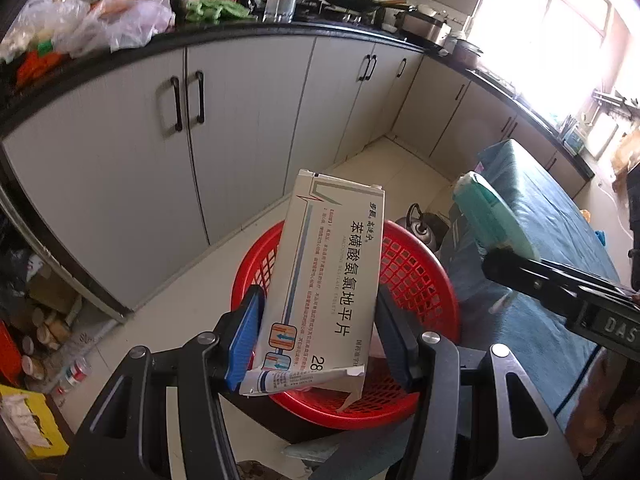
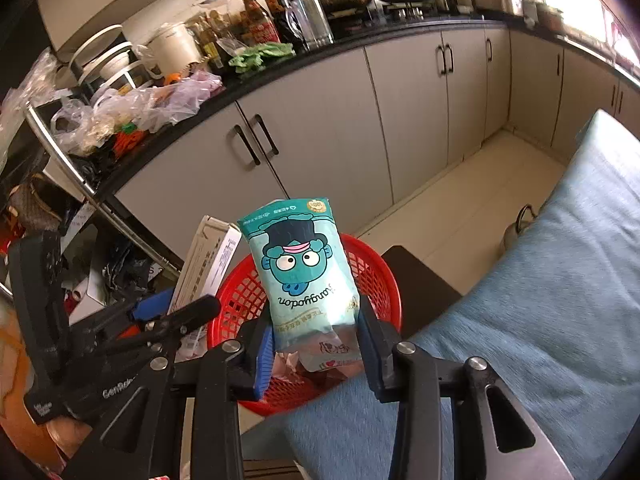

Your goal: Collect trash

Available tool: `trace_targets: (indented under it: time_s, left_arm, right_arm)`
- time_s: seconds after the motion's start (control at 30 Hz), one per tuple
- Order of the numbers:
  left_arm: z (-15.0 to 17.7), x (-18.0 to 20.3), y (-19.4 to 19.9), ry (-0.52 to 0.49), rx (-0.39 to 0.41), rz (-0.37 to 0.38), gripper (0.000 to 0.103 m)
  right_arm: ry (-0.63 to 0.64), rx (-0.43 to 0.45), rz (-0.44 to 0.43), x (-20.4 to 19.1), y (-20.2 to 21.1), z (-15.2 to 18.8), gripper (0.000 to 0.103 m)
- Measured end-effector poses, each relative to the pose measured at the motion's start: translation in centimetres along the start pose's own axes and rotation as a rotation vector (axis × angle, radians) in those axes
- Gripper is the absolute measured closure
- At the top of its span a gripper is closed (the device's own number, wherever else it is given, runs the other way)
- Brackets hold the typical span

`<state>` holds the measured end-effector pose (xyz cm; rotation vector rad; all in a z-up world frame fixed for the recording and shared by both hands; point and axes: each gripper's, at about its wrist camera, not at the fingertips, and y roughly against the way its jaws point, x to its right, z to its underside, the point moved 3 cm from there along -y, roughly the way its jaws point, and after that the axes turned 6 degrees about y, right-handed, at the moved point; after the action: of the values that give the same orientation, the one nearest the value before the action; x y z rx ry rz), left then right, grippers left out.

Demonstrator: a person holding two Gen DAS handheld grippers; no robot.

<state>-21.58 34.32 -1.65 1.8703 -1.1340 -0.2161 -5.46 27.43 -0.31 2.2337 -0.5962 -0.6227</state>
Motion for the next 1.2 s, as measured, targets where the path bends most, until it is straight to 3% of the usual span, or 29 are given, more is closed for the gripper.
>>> trace_targets:
  time_s: [0.07,0.17,0.33,0.6,1.2]
  left_arm:
    - [0.1,-0.2,-0.4,0.01,-0.011,0.007,0.049]
    - [0.3,-0.3,-0.8,0.018,-0.02,0.009,0.049]
    - [0.4,-0.6,-0.8,0.013,-0.023,-0.001,0.048]
    - [1.1,-0.6,0.2,0.004,-0.02,-0.03,0.042]
    - [2.4,1.8,6.4,-0.075,0.141,-0.177,0.029]
  right_arm:
    - [-0.011,-0.009,-0.002,0.4,-0.7,0.0,0.054]
    - [-0.046,-0.017,-0.022,0.9,-1.7,-0.1,0.05]
    - [-0.08,-0.016,-0.048,1.4,-2.0,0.0,0.049]
    - [-0.076,0.041,-0.024,1.3,0.8,0.6,0.048]
    - [-0.062,0.15,0.036,0.1,7.8,4.9,0.04]
